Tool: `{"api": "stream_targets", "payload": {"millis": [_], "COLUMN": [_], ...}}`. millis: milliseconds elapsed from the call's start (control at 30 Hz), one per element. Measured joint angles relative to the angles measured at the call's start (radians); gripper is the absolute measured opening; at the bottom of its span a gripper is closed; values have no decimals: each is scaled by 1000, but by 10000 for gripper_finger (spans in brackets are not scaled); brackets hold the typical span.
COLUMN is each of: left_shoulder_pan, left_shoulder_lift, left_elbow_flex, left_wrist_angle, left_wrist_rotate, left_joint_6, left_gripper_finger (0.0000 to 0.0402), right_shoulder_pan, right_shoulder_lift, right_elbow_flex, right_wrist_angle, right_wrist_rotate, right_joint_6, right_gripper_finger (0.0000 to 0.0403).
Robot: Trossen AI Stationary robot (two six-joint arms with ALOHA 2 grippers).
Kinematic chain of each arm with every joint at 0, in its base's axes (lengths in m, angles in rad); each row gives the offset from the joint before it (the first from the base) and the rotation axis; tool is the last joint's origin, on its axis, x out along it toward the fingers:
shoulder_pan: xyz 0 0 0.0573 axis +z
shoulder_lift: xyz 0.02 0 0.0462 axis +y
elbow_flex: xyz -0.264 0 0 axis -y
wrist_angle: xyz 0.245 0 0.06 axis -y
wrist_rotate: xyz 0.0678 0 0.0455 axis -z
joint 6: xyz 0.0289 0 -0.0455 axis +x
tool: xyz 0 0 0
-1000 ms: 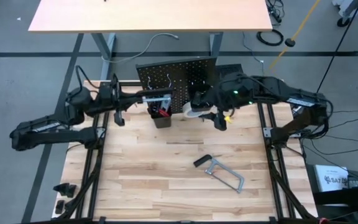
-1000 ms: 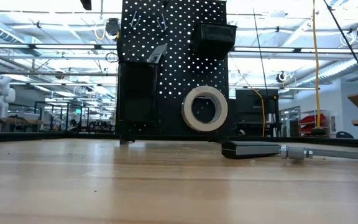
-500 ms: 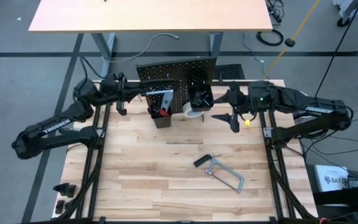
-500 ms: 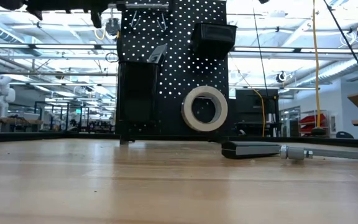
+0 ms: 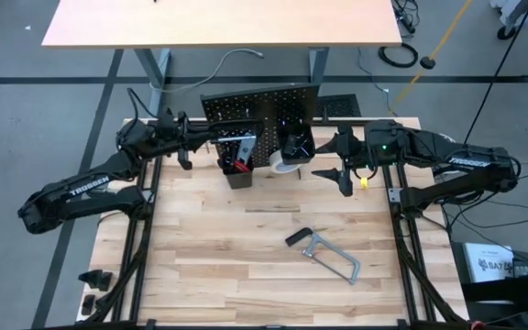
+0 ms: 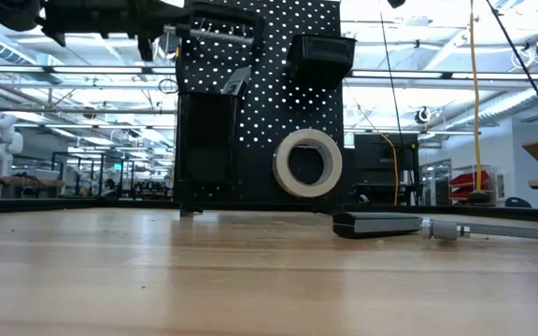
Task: Hang tools onto peg board
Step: Hang the clamp on the pegboard
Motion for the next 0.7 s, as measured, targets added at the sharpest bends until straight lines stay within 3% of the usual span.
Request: {"api": "stream_targets", "payload": {"millis": [233, 700], "left_shoulder_pan": [0, -1], "left_shoulder_lift": [26, 66], "left_elbow_flex": [2, 2], "left_wrist_angle": [-14, -16], "left_wrist_rotate": [-56, -55], "left_joint_6": [-3, -2], "left_gripper_finger": [12, 12], "right_shoulder_pan": [0, 0], "right_shoulder_lift": [1, 1], "right_elbow_flex": [0, 0], "right_wrist_angle": [0, -1], "right_wrist_rotate": [-2, -4], "right_joint_6": [3, 6], "right_gripper_finger": [270, 270]}}
